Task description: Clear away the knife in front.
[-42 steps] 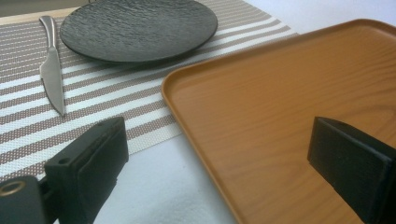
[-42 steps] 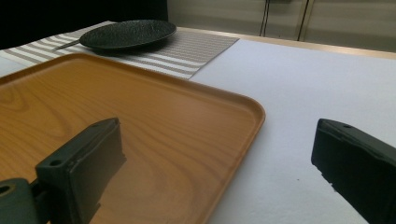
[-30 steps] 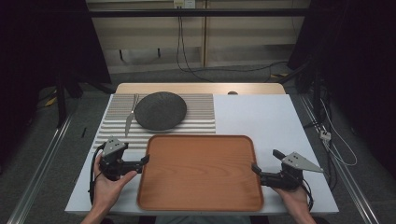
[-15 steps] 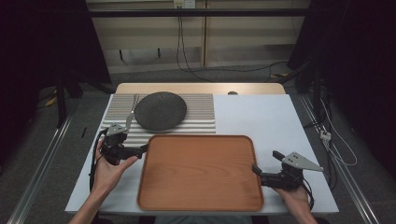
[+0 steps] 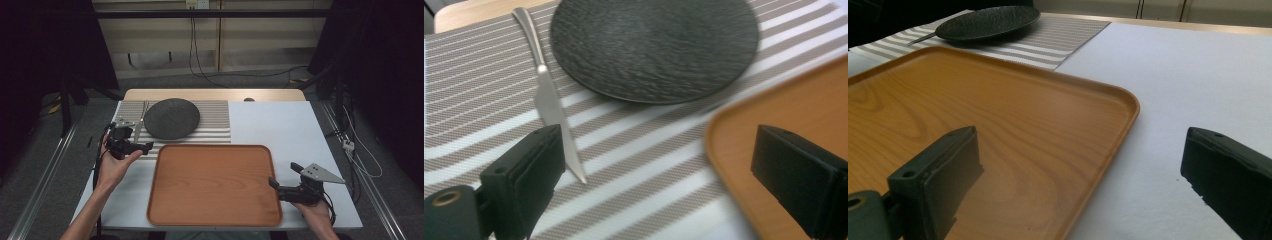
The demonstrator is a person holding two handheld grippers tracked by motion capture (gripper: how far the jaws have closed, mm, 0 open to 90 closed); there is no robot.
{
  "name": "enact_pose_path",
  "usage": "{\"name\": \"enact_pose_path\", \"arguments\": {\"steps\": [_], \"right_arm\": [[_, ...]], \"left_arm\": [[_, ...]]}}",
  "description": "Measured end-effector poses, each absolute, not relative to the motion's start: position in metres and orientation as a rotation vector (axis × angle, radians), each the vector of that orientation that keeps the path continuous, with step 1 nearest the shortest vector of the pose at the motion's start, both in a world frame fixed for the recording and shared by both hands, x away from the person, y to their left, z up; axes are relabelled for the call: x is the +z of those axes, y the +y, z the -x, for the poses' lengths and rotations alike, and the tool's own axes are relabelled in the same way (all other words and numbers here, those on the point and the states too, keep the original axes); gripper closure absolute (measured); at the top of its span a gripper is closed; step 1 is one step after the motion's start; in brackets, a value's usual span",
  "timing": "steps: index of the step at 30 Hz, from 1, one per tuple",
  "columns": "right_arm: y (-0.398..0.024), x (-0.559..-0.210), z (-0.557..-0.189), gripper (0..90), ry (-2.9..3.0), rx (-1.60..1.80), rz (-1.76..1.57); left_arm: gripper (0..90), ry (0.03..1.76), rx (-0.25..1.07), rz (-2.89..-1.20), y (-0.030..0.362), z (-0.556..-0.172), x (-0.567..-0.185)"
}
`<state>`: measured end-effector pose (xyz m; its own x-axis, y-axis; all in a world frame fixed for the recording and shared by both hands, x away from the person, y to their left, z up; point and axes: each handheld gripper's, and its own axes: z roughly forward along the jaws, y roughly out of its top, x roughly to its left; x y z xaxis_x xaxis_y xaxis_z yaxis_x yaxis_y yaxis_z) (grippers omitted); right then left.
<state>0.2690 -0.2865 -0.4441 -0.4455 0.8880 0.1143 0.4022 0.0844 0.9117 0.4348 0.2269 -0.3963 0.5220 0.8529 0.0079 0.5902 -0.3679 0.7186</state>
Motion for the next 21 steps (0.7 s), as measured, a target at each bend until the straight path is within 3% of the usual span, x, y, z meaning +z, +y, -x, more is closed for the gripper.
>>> {"name": "enact_pose_path", "arguments": {"steps": [14, 21], "right_arm": [[-0.287, -0.446, -0.271, 2.3, 1.898, 1.344, -1.275], [-0.289, -0.447, -0.272, 2.5, 1.902, 1.345, -1.274]], "left_arm": [[7.1, 1.308, 0.569, -2.067, 0.248, -0.492, -0.389], [12.6, 1.345, 0.603, -2.077, 0.251, -0.521, -0.390]]}}
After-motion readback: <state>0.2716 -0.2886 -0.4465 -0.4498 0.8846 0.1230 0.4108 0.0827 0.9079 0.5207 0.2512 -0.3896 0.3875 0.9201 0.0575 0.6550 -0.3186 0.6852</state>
